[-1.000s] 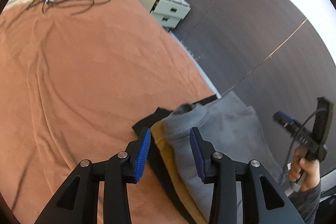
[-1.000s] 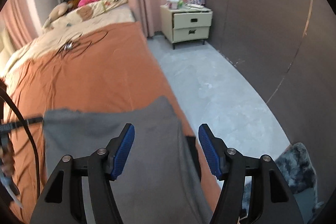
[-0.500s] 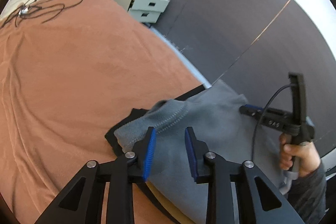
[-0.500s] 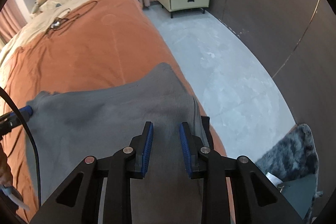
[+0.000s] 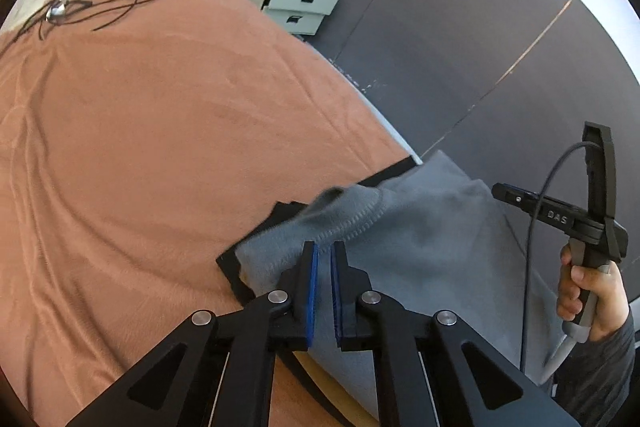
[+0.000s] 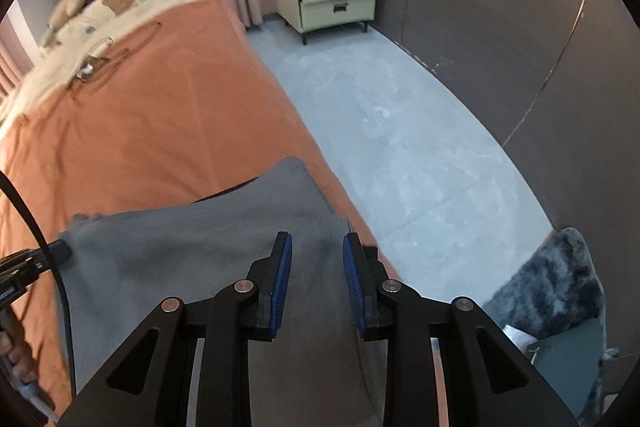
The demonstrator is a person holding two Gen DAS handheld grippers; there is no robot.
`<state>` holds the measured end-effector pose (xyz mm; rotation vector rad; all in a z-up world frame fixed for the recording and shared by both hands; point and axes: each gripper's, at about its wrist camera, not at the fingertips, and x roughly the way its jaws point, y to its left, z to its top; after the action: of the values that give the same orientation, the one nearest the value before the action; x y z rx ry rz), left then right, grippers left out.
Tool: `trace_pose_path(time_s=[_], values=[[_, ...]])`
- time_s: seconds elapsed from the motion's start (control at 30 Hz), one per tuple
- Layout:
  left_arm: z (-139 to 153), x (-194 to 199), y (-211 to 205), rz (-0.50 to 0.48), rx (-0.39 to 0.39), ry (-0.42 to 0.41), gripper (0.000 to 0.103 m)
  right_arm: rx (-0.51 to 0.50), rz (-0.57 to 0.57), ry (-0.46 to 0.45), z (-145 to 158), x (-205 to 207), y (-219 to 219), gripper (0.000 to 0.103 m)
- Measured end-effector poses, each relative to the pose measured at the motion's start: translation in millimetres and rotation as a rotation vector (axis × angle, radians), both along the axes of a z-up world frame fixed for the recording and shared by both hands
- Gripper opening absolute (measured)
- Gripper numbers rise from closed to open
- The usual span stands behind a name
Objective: Fold small clothes
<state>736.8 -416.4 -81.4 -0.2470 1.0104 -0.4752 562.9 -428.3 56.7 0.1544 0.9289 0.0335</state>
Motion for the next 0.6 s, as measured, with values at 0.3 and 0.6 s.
trace_pose_path(time_s=[0.3,0.6], values=[[18,-55,-23,-0.086,-0.049,-0.004,0.007,-0.007,0.052,-0.03,1,-111,-13,0.024],[13,-111,-51,-0.169,-0.107,0.015,0.007,0.032,0.062,-0.083,-6,-198,-17,0.024]])
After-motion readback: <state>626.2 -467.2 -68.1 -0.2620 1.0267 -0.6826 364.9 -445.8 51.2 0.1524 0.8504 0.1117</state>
